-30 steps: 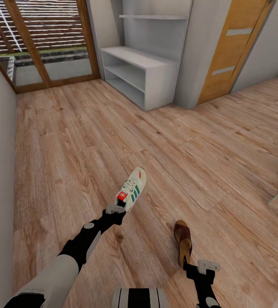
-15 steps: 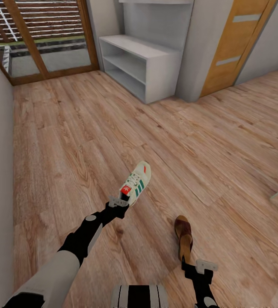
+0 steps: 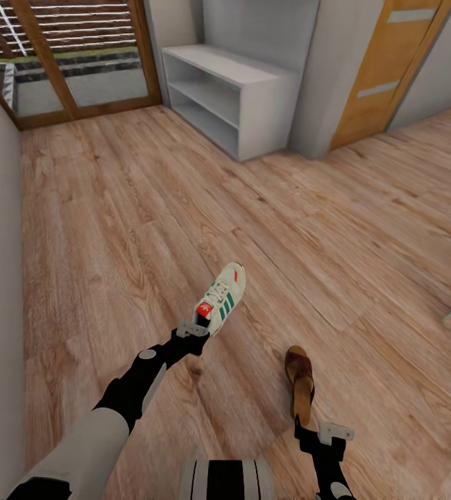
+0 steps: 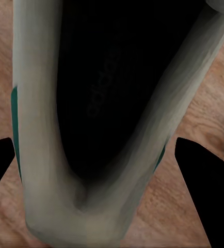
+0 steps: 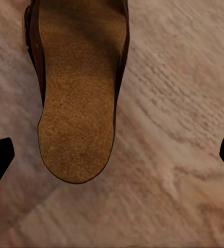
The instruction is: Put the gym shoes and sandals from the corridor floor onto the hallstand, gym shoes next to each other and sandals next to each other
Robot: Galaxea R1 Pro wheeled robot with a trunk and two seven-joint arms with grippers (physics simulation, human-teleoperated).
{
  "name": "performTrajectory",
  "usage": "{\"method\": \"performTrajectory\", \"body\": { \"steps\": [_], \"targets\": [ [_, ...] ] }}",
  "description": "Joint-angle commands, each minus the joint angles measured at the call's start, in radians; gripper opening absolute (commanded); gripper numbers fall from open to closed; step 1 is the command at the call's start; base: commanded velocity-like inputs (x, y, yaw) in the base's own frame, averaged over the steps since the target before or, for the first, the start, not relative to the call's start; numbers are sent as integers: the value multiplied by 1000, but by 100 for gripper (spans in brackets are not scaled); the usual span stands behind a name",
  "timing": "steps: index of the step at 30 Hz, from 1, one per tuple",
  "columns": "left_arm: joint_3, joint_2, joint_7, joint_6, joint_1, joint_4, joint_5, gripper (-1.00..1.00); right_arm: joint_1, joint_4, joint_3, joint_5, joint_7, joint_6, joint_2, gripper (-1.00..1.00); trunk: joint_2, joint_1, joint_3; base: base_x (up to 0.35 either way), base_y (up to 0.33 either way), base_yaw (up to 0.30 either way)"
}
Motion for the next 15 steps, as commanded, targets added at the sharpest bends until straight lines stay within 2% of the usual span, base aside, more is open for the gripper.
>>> {"method": "performTrajectory", "body": {
  "steps": [1, 6, 11, 15],
  "targets": [
    [2, 0, -5, 4, 0, -2, -7, -100, -1, 1, 9, -8, -5, -3, 0, 100, -1, 0, -5, 0, 0, 71],
    [1, -2, -5, 5, 0, -3, -7, -100, -1, 1, 8, -8, -7, -4, 0, 100, -1, 1, -14, 0, 0, 100],
    [1, -4, -5, 5, 0, -3, -7, -100, -1, 0, 7, -9, -7, -4, 0, 100, -1, 1, -17, 0, 0, 26],
    [2, -3, -6, 5, 1, -3, -7, -100, -1, 0, 7, -8, -7, -4, 0, 100, -2, 2, -34, 0, 0, 6]
  ]
}}
